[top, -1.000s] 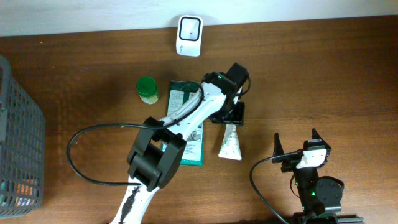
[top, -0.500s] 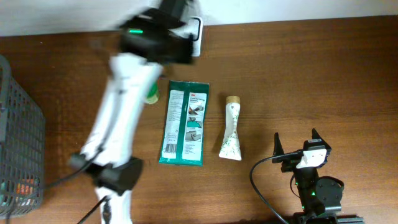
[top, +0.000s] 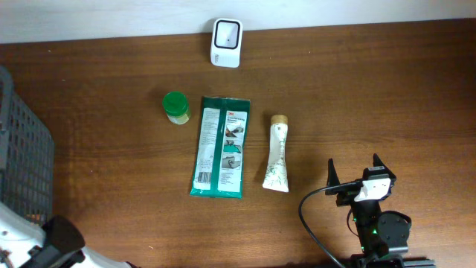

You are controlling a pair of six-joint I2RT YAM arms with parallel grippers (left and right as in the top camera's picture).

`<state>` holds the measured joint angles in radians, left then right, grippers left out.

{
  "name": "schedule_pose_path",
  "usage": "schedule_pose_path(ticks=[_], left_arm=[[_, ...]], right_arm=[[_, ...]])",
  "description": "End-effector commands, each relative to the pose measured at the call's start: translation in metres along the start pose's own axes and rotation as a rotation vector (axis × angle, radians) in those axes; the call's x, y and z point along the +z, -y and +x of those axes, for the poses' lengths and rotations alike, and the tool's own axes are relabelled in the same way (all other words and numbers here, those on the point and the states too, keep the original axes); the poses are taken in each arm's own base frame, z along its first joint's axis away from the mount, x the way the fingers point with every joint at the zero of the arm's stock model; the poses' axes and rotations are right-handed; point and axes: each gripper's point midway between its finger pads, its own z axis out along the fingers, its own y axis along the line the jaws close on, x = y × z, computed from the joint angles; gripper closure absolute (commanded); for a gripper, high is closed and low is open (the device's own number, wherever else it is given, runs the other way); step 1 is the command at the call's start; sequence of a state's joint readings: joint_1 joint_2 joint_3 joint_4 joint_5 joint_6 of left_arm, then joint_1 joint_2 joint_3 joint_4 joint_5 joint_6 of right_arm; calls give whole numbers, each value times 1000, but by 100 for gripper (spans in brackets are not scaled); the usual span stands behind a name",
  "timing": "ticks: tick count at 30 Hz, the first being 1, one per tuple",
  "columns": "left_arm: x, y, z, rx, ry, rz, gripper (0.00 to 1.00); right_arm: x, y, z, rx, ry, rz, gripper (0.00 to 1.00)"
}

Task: Scan the item barcode
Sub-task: 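Lay the white tube on the table right of the wipes pack, then reach the left gripper into the basket and grasp the pale green bag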

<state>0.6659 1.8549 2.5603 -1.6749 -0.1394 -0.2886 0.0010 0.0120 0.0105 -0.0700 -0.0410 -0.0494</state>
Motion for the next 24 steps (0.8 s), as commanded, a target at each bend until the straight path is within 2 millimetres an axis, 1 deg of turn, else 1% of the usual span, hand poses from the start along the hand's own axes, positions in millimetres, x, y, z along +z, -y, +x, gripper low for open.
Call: schedule_pose_path(ticks=[1,5,7,10,11,12,14,15,16,17,19,21,24], left_arm=[[35,-37,6,-107,-79,-81,55],[97,-66,25,-164,-176,-159,58],[128,-85,40,-201,-221,-201,58],[163,-105,61,-231,-258,-245,59],[181,-118,72,-240,-261,-281,58],[195,-128,79,-248,-257,-311,57],[209,-145,91,-248,-250,-379,56],[217,-157,99,-238,-240,-444,55],[222,-166,104,-228,-225,-496,54],[226,-170,105,-226,-207,-517,52],[235,-174,109,-226,-190,-533,50],[244,-174,104,-206,-154,-523,48],[245,-175,97,-212,-119,-531,49]], right_arm=[[0,-1,2,1,-4,-1,2],[0,-1,2,1,-4,-1,2],[0,-1,2,1,-4,-1,2],[0,-1,2,1,-4,-1,2],[0,-1,2,1,-4,-1,2],[0,-1,2,1,-4,-1,2],[0,-1,2,1,-4,-1,2],[0,-1,2,1,-4,-1,2],[0,-1,2,1,-4,-1,2],[0,-1,2,1,-4,-1,2],[0,-1,2,1,-4,-1,2],[0,-1,2,1,-4,-1,2],[0,-1,2,1,-4,-1,2]])
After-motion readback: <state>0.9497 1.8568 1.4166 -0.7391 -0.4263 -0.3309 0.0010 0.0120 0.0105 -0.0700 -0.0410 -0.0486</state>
